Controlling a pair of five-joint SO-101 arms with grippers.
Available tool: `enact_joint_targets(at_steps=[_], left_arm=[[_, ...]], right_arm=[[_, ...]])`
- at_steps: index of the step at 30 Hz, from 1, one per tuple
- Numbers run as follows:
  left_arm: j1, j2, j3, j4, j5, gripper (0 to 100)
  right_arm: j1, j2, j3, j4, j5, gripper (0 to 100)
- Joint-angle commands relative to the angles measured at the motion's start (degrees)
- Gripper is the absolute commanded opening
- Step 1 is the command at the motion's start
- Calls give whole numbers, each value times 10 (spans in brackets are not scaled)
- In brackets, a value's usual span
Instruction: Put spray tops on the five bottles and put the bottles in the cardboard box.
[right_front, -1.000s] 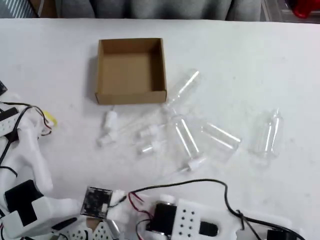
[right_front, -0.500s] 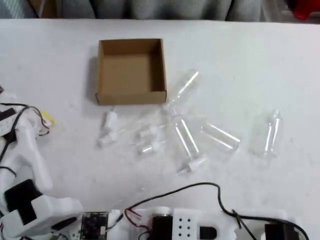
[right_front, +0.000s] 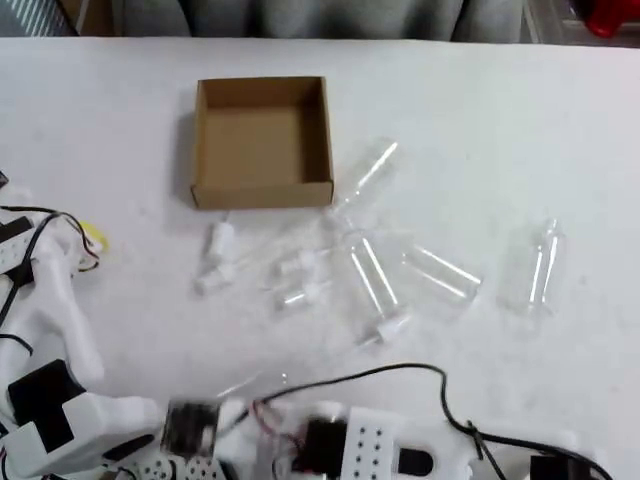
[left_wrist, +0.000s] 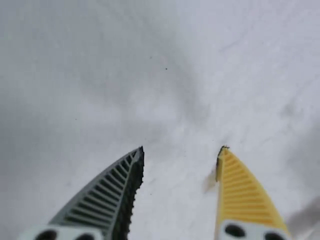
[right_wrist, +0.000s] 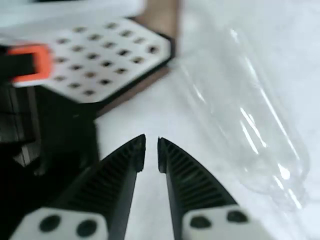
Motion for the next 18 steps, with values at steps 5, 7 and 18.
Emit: enact_joint_targets(at_steps=[5,7,18], left_arm=[[-7,-3,-33,-10,6,234],[-7,-3,-33,-9,6,234],[-5,-4,-23,-11,6,234]], right_arm=[[105,0,42,-118,5,15],[124,0,48,-141,4,15],[180,175,11,-280,4,15]])
